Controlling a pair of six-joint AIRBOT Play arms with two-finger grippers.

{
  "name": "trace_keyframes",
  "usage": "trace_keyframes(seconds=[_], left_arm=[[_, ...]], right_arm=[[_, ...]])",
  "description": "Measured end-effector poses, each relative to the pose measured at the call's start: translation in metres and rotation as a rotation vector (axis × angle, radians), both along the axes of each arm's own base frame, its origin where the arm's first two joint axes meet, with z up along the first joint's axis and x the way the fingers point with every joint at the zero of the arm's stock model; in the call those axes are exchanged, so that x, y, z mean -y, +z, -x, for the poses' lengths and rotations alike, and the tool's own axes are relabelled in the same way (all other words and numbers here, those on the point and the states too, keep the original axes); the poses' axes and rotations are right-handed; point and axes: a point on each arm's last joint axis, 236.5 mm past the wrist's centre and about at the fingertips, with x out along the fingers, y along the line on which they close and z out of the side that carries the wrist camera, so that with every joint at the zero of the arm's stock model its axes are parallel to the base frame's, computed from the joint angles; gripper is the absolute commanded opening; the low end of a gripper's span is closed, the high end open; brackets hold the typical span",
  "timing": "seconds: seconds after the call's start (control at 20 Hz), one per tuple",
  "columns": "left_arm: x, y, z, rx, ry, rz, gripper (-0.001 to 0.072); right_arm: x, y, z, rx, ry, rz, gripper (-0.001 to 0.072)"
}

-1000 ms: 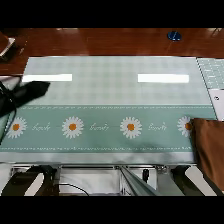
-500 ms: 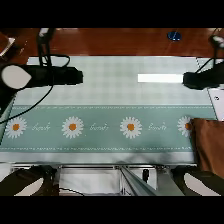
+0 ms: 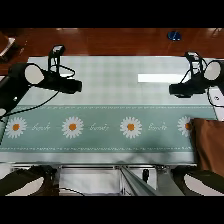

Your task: Fold the shirts.

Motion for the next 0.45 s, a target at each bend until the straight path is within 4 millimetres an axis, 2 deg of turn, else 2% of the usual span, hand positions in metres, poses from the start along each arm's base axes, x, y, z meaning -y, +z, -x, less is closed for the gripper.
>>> trace_keyframes(seconds=[0.45], left_arm=[[-0.0023,-0.0049,0.0034,-0.024,0.001,-0.011,0.0015]], right_arm=[[0.0003,-0.0021,0.0014,-0.009,0.001,0.007,0.0018]])
